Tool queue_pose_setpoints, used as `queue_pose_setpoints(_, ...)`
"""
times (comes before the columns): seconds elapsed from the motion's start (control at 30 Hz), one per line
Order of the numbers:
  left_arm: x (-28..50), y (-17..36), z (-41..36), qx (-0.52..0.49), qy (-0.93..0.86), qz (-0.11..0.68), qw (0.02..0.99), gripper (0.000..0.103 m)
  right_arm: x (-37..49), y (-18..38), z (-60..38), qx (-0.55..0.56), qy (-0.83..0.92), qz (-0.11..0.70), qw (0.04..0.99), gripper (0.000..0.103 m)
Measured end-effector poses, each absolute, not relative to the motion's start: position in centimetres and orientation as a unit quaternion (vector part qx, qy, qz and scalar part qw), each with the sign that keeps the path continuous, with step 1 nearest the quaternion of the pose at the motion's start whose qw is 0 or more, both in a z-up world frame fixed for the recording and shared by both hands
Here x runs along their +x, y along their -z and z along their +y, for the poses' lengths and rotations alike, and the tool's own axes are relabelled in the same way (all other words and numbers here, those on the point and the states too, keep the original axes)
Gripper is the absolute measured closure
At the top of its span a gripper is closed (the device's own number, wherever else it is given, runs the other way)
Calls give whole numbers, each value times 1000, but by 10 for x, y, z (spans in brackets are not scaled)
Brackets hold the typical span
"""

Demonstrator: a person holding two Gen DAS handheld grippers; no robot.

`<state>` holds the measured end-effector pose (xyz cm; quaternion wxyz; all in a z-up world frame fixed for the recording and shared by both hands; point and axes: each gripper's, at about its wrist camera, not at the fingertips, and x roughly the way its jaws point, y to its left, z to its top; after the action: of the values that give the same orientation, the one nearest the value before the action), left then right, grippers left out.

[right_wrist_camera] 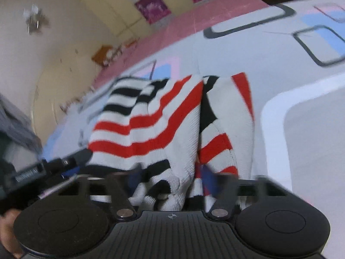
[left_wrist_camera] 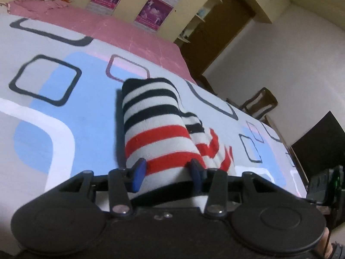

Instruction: Fold small clothes

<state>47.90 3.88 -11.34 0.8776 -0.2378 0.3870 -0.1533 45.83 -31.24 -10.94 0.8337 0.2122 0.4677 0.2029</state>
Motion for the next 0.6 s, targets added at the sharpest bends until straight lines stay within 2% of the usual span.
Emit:
queue_pose_setpoints(0.03, 482, 114, 38, -236, 153, 386, 879, 59, 458, 109, -308, 196, -206, 465, 839, 76)
queue_pose_setpoints(0.13, 478, 112, 37, -235, 164, 376, 881, 60, 448, 97, -303, 157, -211, 436, 861, 82)
queue_pose_setpoints(0.3, 482, 108, 8, -182, 206, 372, 887, 60, 408, 68, -318, 102, -178, 351, 914, 83)
queue_pose_setpoints(0.43, 490, 104, -27, -65, 196, 400, 893, 60, 415, 114, -344, 182, -151, 409, 881, 83)
queue_pose_setpoints(0.6, 486, 97, -23, -38, 205, 398, 893, 61, 408, 98, -341, 181, -176, 401, 881, 83)
